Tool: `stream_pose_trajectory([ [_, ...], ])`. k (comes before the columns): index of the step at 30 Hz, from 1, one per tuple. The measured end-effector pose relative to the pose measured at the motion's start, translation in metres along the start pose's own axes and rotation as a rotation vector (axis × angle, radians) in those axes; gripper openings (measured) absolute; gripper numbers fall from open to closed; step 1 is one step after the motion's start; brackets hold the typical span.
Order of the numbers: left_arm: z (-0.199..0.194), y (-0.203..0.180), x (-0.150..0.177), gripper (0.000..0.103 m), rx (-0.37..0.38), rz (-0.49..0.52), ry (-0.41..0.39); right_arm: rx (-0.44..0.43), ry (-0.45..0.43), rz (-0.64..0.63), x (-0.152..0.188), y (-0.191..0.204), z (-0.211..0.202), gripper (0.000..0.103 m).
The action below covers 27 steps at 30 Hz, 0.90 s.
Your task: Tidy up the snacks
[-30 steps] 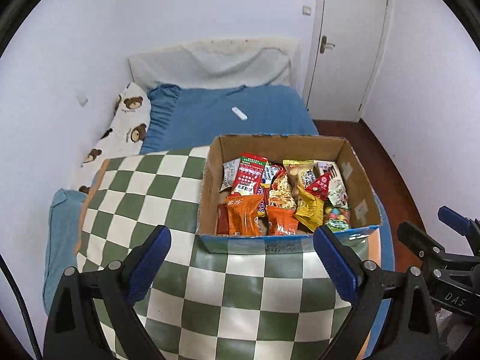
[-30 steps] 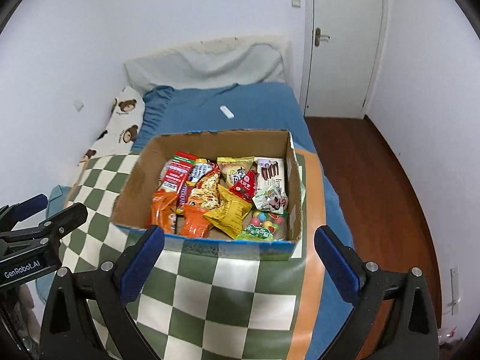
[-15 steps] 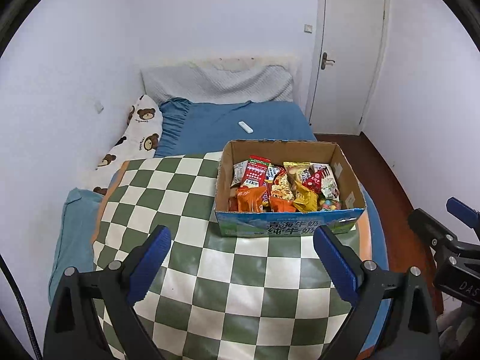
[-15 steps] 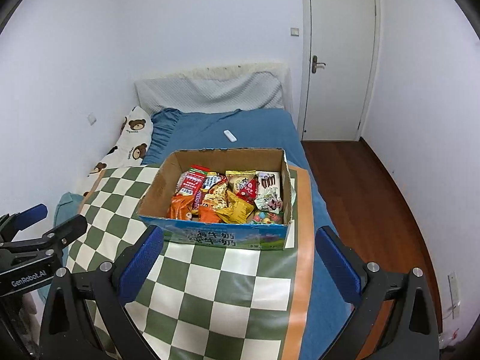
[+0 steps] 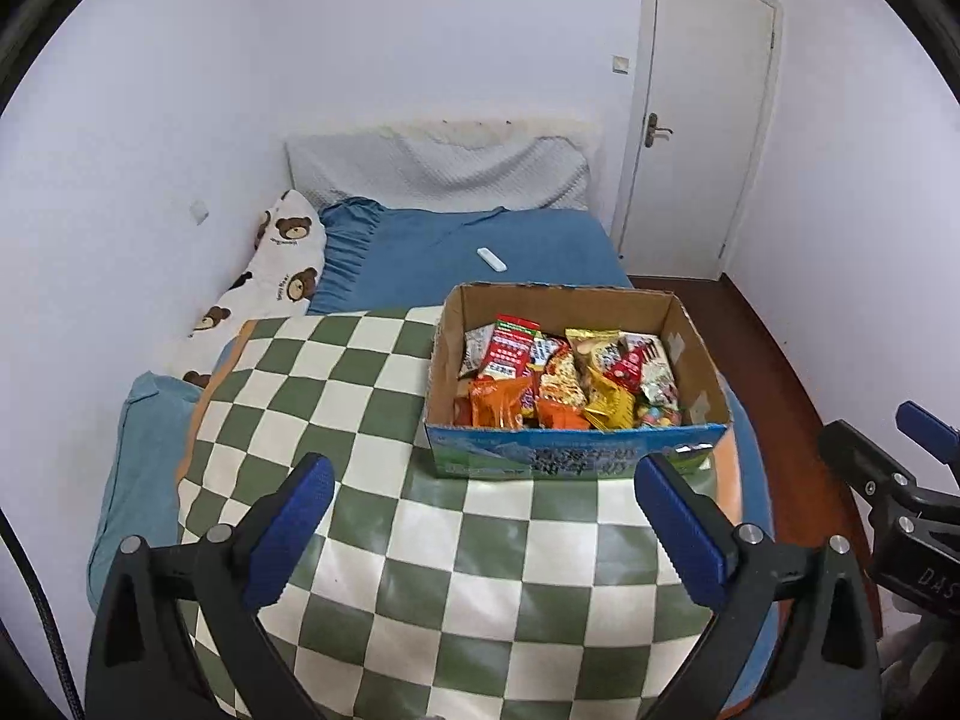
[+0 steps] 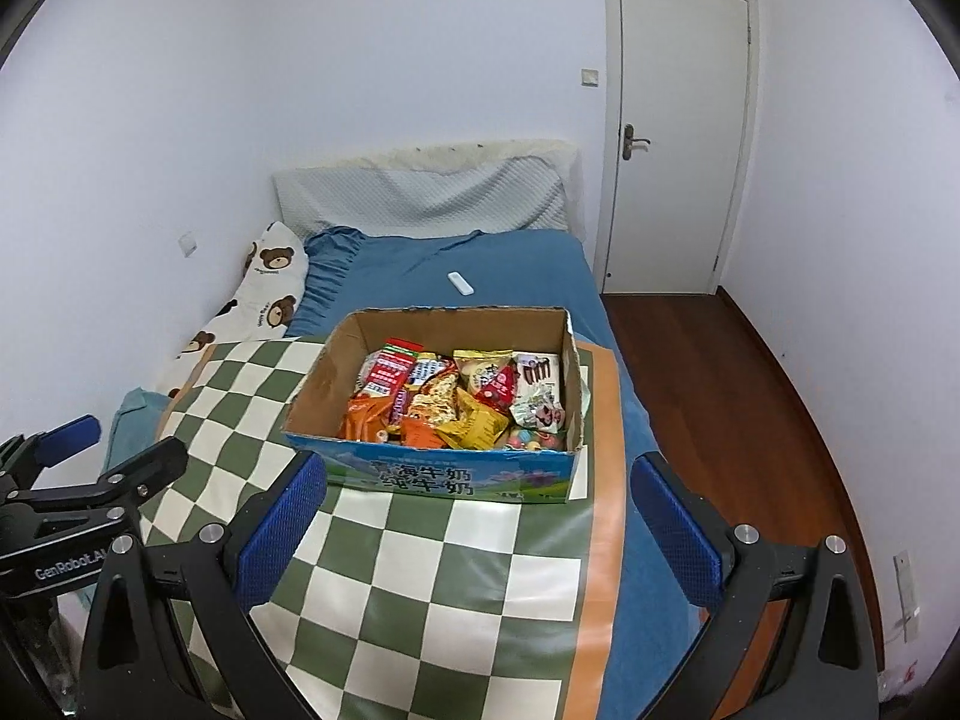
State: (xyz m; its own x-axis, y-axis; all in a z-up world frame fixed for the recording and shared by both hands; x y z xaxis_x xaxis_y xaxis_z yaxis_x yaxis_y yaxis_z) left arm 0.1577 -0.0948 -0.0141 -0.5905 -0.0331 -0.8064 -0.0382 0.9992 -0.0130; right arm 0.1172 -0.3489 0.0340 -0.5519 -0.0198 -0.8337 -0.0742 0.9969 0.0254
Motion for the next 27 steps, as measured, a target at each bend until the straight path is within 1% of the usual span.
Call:
stream_pose_trajectory([
  [6,0.023,-0.004,-0.006,0.103,-0.021,0.004,0.000,0.032,0.001,0.008,-0.001,-0.011,0.027,0.103],
  [13,0.049,-0.009,-0.015,0.103,-0.037,0.019,0.004,0.046,-0.001,0.026,-0.009,-0.018,0.055,0.103],
  [20,0.060,-0.011,-0.016,0.103,-0.044,0.030,0.014,0.065,0.008,0.026,-0.012,-0.022,0.076,0.103],
  [27,0.066,-0.012,-0.017,0.103,-0.039,0.032,0.019,0.073,0.014,0.032,-0.010,-0.023,0.083,0.103],
])
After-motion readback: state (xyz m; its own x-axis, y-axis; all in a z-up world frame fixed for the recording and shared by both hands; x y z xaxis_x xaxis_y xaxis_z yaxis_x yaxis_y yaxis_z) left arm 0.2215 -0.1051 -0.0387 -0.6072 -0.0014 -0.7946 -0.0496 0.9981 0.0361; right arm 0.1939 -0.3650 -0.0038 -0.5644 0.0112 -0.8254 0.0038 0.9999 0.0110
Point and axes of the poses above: each gripper's, at about its wrist camera, not at the fingertips, and z roughly the way its jaws point, y to its left, x to its underside, the point moved 6 cm from there along z, roughly the way its jaws point, and after that the axes turned 9 degrees about -y, right-handed, at the moved point
